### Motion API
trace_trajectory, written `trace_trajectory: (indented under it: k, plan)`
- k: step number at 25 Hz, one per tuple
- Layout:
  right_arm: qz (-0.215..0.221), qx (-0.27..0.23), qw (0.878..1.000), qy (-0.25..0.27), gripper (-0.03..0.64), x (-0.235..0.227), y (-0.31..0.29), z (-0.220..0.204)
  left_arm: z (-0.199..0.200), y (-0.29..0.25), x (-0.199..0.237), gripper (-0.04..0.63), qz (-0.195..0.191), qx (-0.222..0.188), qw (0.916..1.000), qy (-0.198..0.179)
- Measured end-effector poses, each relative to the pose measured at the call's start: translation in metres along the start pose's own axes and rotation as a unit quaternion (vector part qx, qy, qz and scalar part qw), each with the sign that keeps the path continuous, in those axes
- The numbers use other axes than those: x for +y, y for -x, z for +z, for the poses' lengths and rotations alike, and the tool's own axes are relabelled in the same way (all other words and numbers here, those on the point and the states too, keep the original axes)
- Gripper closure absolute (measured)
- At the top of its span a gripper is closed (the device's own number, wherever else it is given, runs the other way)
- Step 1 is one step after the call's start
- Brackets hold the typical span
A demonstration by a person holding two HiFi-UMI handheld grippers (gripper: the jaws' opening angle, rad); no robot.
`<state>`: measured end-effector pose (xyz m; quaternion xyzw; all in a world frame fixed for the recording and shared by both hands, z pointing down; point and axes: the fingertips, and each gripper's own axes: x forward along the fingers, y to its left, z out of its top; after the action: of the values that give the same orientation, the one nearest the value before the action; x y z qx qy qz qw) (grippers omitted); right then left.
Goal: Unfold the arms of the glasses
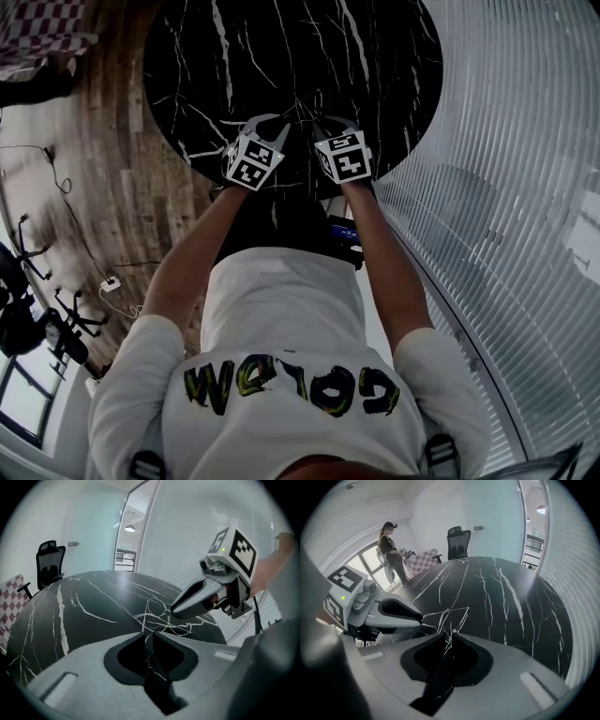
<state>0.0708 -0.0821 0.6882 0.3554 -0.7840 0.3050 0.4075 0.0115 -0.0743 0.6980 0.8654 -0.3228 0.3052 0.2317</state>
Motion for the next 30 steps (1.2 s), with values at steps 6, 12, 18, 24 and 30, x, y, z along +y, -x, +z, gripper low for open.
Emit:
trace_trajectory:
  k: [6,12,18,24,30]
  plan:
    - [0.001,0.003,1.0,0.007,0.569,0.001,0.0,-0.002,0.0,0.003,0.01,0.54,0.014,0.008,0.9999,-0.003]
    - [0.002,0.005,1.0,0.014,0.568,0.001,0.0,-0.003,0.001,0.002,0.018,0.54,0.021,0.011,0.9997,-0.009]
    - [0.002,0.007,1.0,0.019,0.568,0.002,0.001,-0.003,0.006,-0.001,0.029,0.54,0.024,0.005,0.9996,-0.017]
    - [0.002,0.009,1.0,0.023,0.568,0.001,0.001,-0.005,0.01,-0.005,0.041,0.54,0.028,0.007,0.9993,-0.024]
    - [0.002,0.011,1.0,0.029,0.568,0.002,0.002,-0.006,0.014,-0.007,0.049,0.54,0.033,0.009,0.999,-0.03]
